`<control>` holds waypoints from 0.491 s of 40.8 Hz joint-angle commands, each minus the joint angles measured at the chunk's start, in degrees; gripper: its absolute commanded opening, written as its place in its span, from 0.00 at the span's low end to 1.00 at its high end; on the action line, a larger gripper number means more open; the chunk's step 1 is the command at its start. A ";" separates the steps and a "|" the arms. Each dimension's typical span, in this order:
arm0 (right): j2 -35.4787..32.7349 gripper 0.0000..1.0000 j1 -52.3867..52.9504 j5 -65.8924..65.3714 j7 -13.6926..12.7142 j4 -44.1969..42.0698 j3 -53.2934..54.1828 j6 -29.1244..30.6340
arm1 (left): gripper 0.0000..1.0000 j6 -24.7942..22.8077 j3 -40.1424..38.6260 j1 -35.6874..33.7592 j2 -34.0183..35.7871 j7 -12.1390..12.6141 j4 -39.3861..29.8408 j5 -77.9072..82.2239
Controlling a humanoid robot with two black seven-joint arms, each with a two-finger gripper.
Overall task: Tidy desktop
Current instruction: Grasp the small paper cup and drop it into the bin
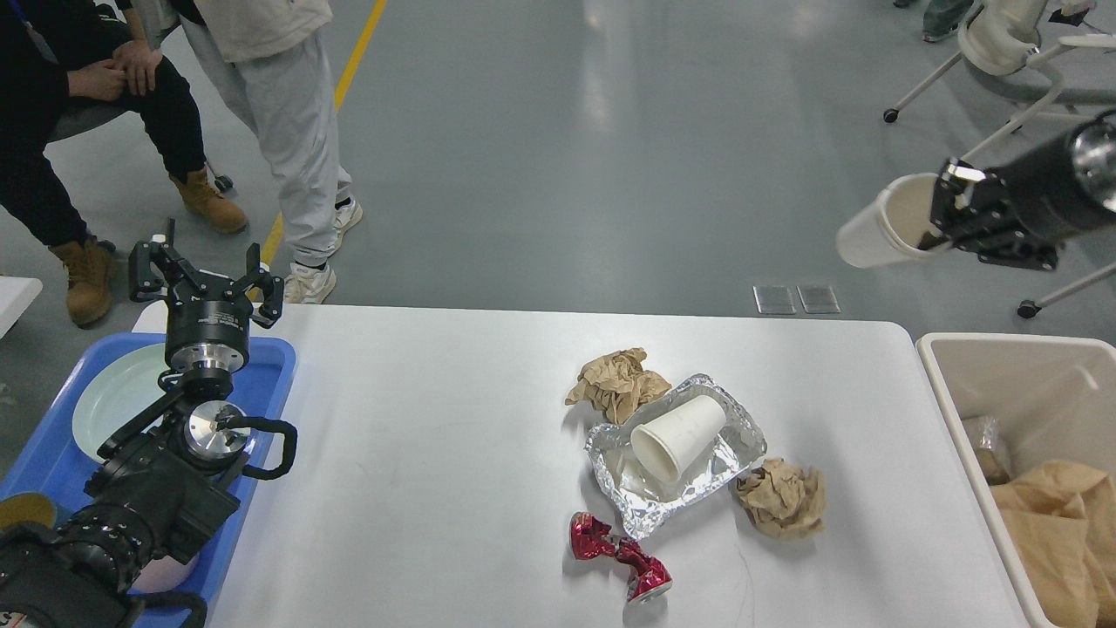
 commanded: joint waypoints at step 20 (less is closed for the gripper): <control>-0.80 1.00 -44.97 0.12 0.05 -18.68 2.88 -34.19 | 0.96 0.00 0.00 0.00 -0.01 -0.08 0.00 0.00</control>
